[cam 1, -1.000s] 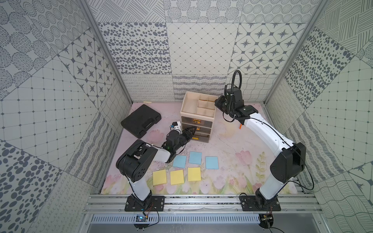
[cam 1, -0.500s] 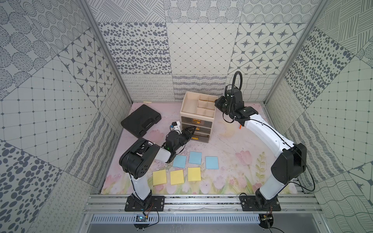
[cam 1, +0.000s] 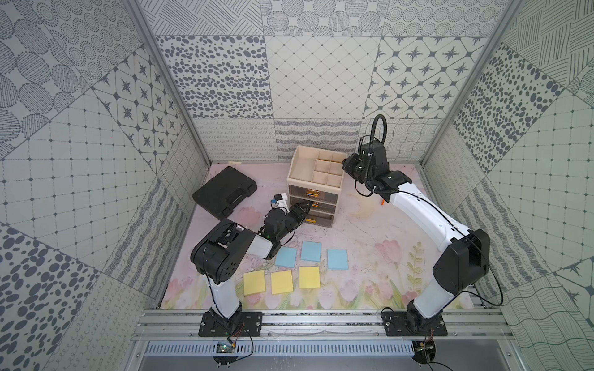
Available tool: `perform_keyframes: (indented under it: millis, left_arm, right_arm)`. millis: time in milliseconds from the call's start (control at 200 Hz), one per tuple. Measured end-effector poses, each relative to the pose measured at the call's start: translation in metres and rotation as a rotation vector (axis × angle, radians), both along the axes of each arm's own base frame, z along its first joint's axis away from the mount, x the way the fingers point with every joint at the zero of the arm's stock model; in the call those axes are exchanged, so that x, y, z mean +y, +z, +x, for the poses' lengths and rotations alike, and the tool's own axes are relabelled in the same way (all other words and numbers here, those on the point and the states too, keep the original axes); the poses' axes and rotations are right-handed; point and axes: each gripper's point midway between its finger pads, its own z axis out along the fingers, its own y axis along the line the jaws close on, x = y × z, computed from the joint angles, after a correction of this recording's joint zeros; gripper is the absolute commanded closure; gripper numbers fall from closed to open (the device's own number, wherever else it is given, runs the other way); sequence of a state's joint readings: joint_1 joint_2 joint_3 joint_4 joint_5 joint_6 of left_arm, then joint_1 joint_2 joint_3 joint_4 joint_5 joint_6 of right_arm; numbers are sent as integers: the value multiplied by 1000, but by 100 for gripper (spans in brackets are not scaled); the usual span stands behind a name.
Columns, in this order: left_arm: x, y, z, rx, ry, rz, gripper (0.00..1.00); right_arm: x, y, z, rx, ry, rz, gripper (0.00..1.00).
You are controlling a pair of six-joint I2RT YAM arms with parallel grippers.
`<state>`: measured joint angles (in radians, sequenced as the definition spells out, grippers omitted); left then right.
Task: Please put the sticky notes in the drawer by color
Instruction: Open the drawer in the storage box.
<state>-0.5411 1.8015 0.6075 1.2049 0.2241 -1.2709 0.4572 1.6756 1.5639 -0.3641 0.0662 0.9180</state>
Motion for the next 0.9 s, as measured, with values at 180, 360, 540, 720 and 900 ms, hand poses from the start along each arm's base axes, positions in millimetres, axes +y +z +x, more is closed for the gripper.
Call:
perform_keyframes:
  millis: [180,360,540,720,900]
  left_arm:
    - [2,5,-4,6,0,1,59]
    - [3,16,-6,-5,2,-3,59]
    - [0,16,1,-9,0,-7,60]
    - [-3,15,4,-25,0,-25,61]
    - [-5,9,4,-14,-6,-32,63]
  right_arm:
    - [1,0,-1,0,1,3,87]
    - [1,0,-1,-4,-1,13,88]
    - [-2,0,0,-6,-19,14,87]
    - [-5,0,2,-11,-38,12,88]
    - [-6,-1,2,-12,-42,19,88]
